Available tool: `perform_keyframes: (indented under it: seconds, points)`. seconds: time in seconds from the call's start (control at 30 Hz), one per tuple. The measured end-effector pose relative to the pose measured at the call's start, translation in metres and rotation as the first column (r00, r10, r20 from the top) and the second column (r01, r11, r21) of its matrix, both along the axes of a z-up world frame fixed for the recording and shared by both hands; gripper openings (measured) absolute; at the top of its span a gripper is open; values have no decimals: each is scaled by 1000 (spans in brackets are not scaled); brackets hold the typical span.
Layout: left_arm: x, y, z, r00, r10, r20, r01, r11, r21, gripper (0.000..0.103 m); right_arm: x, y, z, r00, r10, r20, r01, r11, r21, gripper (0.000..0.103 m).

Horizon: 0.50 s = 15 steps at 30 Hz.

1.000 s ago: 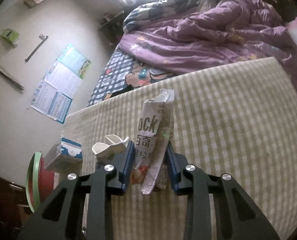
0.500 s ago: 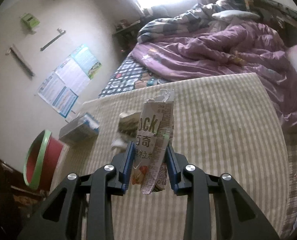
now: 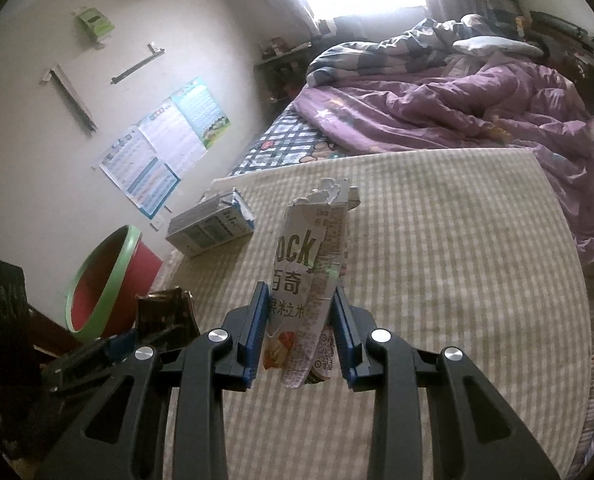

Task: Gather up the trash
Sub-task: 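Lift the dark wrapper and Pocky box and carry them toward the red bucket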

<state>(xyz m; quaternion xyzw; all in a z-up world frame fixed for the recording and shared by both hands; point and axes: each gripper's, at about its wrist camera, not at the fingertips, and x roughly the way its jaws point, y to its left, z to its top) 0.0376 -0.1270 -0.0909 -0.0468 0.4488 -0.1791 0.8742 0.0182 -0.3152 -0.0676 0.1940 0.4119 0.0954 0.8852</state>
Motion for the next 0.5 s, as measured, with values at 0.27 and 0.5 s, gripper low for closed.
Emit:
perform_keyframes:
  seconds: [0.27,0.5]
  points:
    - [-1,13,7,1000,13,17,-13,1000,-12,46,-1,12,4,1000,12,9,-12,1000,-6,31]
    - [-2,25,10,999,15,31,-14,1000,-23,46,-2,28,9,1000,16,16,-16,1000,-13,31]
